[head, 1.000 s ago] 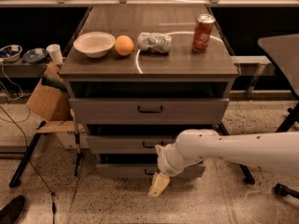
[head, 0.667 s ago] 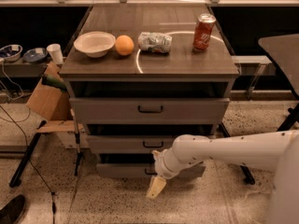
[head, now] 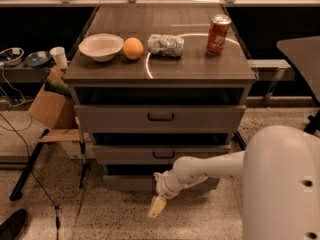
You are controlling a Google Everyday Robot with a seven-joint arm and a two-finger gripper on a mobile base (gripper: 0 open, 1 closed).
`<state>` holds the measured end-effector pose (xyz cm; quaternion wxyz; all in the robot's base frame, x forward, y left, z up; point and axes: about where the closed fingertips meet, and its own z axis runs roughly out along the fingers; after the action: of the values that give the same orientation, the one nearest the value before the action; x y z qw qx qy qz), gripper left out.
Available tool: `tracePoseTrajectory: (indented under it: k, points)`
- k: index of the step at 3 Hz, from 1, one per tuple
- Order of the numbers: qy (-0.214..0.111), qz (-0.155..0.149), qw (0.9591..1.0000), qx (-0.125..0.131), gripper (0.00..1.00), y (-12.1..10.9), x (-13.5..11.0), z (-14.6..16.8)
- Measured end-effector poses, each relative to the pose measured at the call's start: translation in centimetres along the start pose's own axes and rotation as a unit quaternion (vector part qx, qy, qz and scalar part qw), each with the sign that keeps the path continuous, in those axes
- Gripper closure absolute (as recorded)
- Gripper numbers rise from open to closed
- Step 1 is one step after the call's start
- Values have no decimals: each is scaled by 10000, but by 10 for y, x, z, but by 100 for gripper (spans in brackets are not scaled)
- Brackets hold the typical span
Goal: Open bottom drawer
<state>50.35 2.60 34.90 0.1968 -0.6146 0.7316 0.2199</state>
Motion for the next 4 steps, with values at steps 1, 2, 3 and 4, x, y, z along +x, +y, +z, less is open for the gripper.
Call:
tracePoseTrajectory:
  k: [1, 2, 3, 4]
  points:
    - [-34, 202, 9997, 138, 0, -13, 13, 48]
    - [-34, 202, 9997, 138, 0, -13, 13, 48]
    - [-100, 33, 9998, 145, 0, -19, 20, 54]
    - [-155, -15, 9996, 223, 0, -31, 35, 55]
